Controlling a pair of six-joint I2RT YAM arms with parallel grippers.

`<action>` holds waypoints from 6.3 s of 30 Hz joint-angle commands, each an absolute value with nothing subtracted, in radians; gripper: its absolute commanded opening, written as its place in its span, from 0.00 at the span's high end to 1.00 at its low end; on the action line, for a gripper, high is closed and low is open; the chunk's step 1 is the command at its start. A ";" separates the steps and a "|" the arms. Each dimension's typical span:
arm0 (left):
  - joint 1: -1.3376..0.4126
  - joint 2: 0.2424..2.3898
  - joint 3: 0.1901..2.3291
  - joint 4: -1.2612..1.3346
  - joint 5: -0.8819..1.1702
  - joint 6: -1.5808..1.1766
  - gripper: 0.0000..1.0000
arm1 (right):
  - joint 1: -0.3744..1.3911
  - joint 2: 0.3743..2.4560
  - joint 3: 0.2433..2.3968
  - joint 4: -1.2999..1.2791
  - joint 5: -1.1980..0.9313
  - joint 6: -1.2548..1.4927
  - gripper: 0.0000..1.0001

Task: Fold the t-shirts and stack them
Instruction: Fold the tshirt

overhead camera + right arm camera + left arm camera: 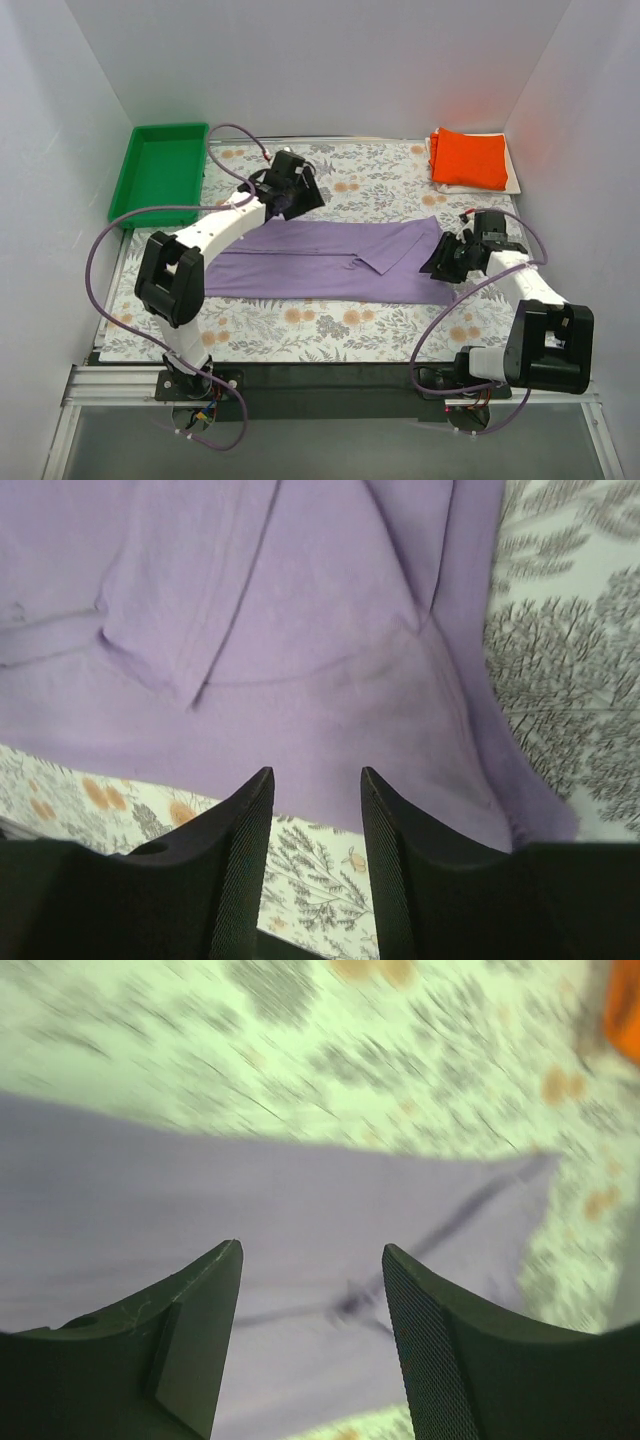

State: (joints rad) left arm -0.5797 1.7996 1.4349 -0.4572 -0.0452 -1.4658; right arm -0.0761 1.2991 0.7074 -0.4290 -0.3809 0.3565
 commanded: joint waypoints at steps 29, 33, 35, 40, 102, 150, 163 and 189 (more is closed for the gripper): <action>-0.267 1.654 0.918 -0.618 0.065 -1.747 0.47 | -0.023 2.110 1.445 -0.331 -0.284 0.195 0.62; -0.359 1.546 0.841 -0.632 0.120 -1.825 0.43 | -0.021 2.250 1.692 -0.337 -0.342 0.198 0.61; -0.396 1.479 0.831 -0.650 0.107 -1.855 0.40 | -0.020 2.273 1.750 -0.339 -0.359 0.201 0.61; -0.408 1.359 0.874 -0.715 0.017 -1.824 0.29 | -0.002 2.139 1.669 -0.337 -0.371 0.192 0.59; -0.436 2.501 2.065 -0.264 -0.321 -1.091 0.43 | 0.049 0.995 0.773 -0.692 -0.486 0.227 0.28; -0.353 1.020 0.663 -0.994 -0.016 -1.634 0.28 | 1.266 1.813 1.109 -0.603 0.050 0.144 0.49; -0.613 1.020 0.592 -0.957 0.117 -1.801 0.31 | 1.255 1.563 1.086 -0.687 0.175 0.323 0.44; -0.859 1.221 0.603 -0.939 -0.101 -1.947 0.47 | 1.115 1.338 0.742 -0.572 0.120 0.882 0.47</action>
State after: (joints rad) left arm -0.8532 1.2156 0.5945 -0.9558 -0.0711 -1.9366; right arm 1.1187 1.3472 0.7517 -0.6167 0.1112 0.8330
